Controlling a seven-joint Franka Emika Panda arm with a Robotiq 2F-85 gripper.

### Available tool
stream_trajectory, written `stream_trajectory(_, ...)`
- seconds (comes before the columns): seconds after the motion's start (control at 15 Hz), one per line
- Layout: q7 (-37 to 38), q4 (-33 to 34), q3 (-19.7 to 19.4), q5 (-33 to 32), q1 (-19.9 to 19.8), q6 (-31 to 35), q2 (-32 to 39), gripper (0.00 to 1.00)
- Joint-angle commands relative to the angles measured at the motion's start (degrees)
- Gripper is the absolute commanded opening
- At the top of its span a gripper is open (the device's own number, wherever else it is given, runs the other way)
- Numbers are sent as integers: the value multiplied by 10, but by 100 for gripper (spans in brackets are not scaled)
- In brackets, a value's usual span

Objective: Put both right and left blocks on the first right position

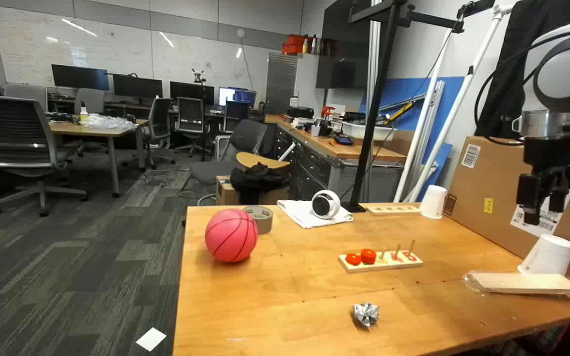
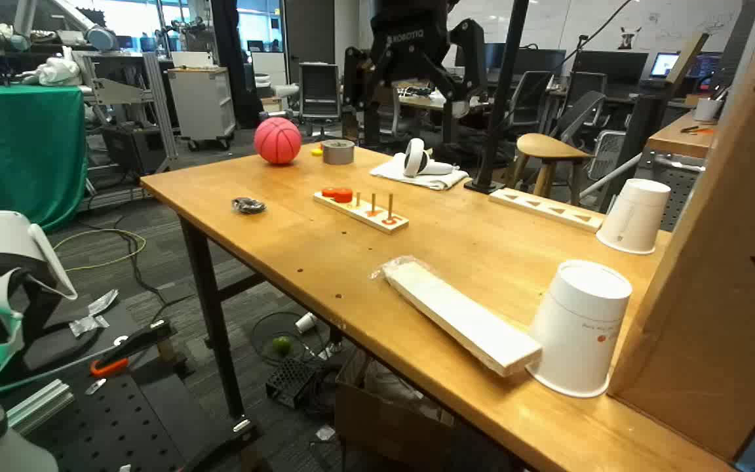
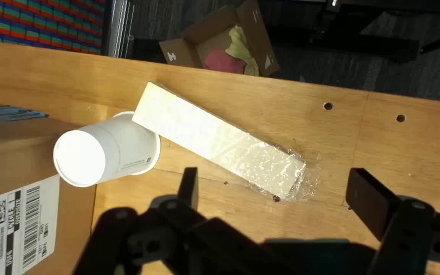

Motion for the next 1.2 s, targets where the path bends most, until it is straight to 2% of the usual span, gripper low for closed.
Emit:
stream_trajectory(0.0,1,3,-5,-1,5,-1,0,100)
stream_trajectory(0.73,1,7,-5,-1,5,-1,-1,100)
stream_trajectory(1.13,-96,16,15,81,69,53,21,100)
